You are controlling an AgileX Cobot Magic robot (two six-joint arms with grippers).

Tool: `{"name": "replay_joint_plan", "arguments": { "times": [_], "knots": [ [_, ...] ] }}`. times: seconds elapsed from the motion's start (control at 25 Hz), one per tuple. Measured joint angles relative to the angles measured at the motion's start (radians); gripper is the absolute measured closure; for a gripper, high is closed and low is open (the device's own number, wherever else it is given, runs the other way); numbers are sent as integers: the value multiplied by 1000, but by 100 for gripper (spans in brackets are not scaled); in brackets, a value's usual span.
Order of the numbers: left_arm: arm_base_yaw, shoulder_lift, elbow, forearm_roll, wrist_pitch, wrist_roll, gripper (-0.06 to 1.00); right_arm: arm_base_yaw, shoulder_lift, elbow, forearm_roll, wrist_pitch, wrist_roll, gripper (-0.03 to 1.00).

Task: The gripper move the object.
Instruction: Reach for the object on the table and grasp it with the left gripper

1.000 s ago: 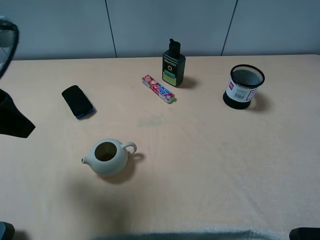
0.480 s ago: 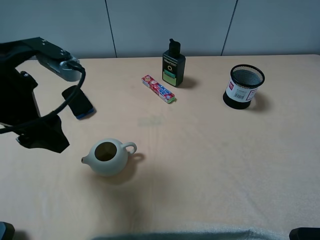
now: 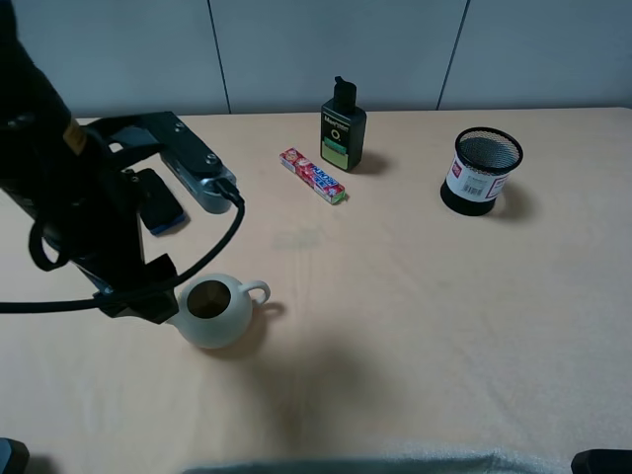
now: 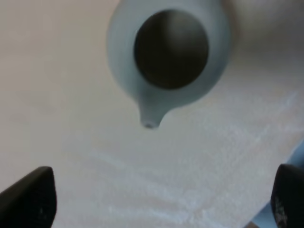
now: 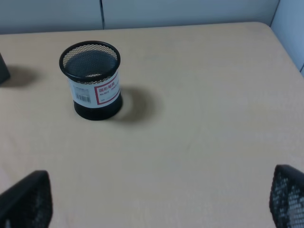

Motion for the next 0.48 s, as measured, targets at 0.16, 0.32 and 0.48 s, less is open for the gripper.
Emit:
{"name": "replay_joint_plan", "arguments": {
  "times": [0.16, 0.32, 0.48],
  "knots": [
    [-52, 59, -31, 7, -17, 0, 3, 0, 0, 0, 0, -1, 0, 27],
    [-102, 112, -37, 7, -55, 0, 3, 0, 0, 0, 0, -1, 0, 27],
    [-136, 164, -37, 7, -103, -1, 3, 0, 0, 0, 0, -1, 0, 27]
  ]
}}
